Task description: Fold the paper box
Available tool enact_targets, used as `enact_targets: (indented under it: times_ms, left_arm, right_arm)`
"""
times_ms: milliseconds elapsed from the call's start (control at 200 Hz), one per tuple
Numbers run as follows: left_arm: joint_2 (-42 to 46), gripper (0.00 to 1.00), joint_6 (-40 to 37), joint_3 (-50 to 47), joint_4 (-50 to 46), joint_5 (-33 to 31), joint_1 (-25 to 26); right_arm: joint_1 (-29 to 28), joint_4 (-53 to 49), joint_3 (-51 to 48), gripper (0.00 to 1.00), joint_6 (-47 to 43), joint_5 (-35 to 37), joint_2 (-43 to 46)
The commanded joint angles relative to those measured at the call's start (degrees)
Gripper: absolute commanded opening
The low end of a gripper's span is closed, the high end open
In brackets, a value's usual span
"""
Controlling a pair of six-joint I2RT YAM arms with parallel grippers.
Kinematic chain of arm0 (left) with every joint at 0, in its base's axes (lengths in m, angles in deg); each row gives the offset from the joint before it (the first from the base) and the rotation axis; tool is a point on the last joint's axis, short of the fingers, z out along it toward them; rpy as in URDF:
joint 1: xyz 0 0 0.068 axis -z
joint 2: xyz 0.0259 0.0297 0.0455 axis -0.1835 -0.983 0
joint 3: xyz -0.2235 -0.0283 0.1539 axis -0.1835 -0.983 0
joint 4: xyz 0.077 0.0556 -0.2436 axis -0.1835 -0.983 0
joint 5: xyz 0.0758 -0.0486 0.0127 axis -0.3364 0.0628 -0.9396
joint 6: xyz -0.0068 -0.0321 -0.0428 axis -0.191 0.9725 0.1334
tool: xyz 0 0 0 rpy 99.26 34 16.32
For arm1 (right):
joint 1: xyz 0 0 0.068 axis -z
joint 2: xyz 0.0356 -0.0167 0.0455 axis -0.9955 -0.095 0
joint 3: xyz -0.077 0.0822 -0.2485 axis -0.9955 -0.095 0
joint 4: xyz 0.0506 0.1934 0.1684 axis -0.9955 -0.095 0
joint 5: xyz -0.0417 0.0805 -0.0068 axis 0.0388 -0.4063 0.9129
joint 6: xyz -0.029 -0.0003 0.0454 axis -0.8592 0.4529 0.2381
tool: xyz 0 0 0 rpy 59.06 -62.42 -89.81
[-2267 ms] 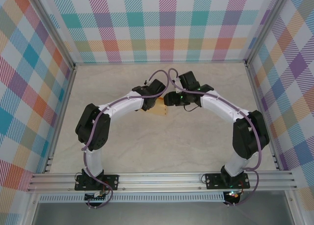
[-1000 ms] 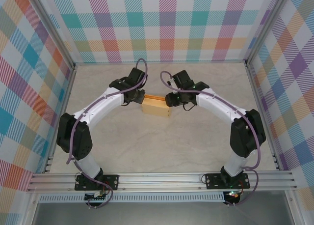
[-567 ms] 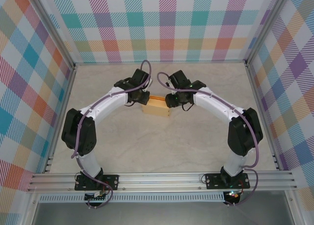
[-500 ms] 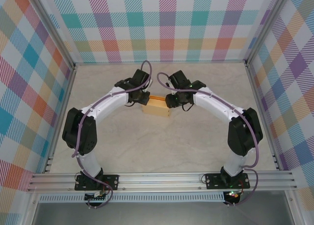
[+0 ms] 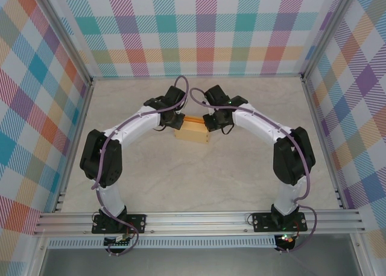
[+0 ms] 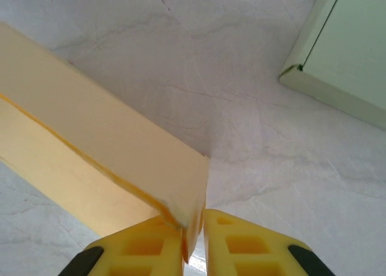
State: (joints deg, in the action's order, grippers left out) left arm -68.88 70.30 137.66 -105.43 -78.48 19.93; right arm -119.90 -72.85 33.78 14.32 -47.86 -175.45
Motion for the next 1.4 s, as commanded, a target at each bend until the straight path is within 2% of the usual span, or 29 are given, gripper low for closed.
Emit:
enact_targets:
  times_ms: [0, 330, 590, 710, 940, 1180, 1395]
  left_arm:
    - [-1.23, 0.13, 0.91, 1.45, -1.94, 1.25, 0.00]
    - [-4.35, 0.13, 1.16, 1.83, -2.45, -0.25, 2.18]
    - [-6.31, 0.13, 0.97, 1.66, -2.66, -4.41, 5.55]
    - [-7.08, 0.13, 1.01, 1.33, -3.00, -6.71, 6.49]
    - [-7.16, 0.13, 1.06, -0.21, -2.38, -9.54, 7.29]
    - [-7.37, 0.13, 1.09, -1.19, -2.03, -12.09, 8.17]
    - [-9.45, 0.13, 0.95, -0.52, -2.24, -13.72, 9.18]
  right_arm:
    - [-0.42, -0.74, 3.32, 0.11, 1.25, -1.85, -0.65]
    - [-0.42, 0.65, 5.42, 0.11, 4.82, -7.01, -2.63]
    - [-0.23, 4.46, 4.95, 0.11, 8.51, -11.44, -3.29]
    - [0.11, 5.38, 5.23, 0.06, 9.67, -12.68, -3.36]
    - [2.28, 9.40, 3.54, 0.02, 13.60, -19.27, -2.64]
    - [2.91, 9.88, 3.02, 0.01, 14.30, -17.09, -1.53]
    - [5.04, 10.73, 3.05, 0.00, 16.33, -20.81, -2.72]
